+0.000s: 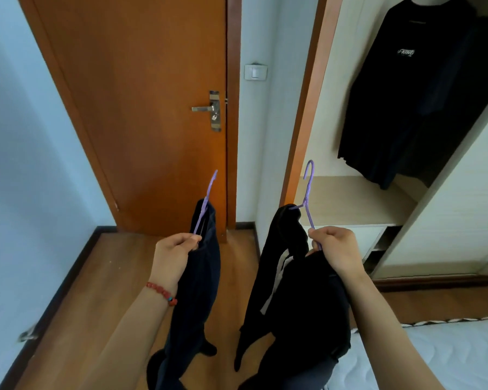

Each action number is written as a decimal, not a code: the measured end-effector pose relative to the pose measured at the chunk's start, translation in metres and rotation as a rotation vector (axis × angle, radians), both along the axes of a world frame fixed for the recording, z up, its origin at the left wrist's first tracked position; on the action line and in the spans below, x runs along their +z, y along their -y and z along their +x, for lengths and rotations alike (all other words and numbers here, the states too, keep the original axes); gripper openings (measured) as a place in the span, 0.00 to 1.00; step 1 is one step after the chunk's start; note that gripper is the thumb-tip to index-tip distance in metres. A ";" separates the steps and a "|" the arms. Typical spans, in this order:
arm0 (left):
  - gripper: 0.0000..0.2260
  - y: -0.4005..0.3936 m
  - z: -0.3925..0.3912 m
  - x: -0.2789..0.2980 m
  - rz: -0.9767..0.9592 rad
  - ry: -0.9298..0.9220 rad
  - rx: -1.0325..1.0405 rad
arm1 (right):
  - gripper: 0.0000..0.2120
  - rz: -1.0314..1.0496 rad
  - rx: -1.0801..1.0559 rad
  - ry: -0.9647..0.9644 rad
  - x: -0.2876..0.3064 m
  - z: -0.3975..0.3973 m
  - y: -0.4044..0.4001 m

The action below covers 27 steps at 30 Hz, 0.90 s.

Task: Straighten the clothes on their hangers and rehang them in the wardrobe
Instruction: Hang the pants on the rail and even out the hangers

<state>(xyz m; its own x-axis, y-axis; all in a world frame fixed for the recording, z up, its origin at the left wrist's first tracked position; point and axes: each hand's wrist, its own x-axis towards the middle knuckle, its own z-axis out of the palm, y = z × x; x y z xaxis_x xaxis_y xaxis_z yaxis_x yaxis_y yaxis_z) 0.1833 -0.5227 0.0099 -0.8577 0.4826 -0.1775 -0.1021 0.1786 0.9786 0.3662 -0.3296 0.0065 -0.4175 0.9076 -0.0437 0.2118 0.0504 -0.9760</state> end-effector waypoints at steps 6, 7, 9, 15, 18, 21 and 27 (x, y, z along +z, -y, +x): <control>0.10 -0.090 -0.044 0.006 0.011 0.008 -0.126 | 0.22 -0.019 -0.090 -0.020 -0.003 -0.043 -0.063; 0.10 -0.105 -0.050 0.005 0.008 0.007 -0.158 | 0.22 -0.021 -0.107 -0.020 -0.003 -0.046 -0.071; 0.09 -0.139 -0.062 0.000 0.003 0.017 -0.226 | 0.20 -0.031 -0.153 -0.025 -0.004 -0.048 -0.090; 0.09 -0.237 -0.082 -0.018 -0.010 -0.012 -0.482 | 0.23 -0.020 -0.400 -0.003 -0.012 -0.041 -0.131; 0.14 -0.280 -0.089 -0.021 -0.023 -0.031 -0.632 | 0.24 -0.001 -0.535 0.022 -0.012 -0.032 -0.148; 0.14 -0.314 -0.093 -0.018 -0.028 -0.028 -0.746 | 0.23 -0.001 -0.668 0.034 -0.010 -0.020 -0.156; 0.10 -0.367 -0.079 -0.008 0.018 0.012 -0.929 | 0.22 0.020 -0.901 0.061 0.001 -0.001 -0.161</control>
<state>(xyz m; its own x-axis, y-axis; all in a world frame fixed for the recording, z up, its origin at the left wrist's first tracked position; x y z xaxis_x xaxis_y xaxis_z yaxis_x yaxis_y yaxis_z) 0.1046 -0.1558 0.0015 -0.1238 0.9777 -0.1699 0.0646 0.1788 0.9818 0.3651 -0.1687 0.0078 0.4546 0.8904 -0.0228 0.2307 -0.1424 -0.9625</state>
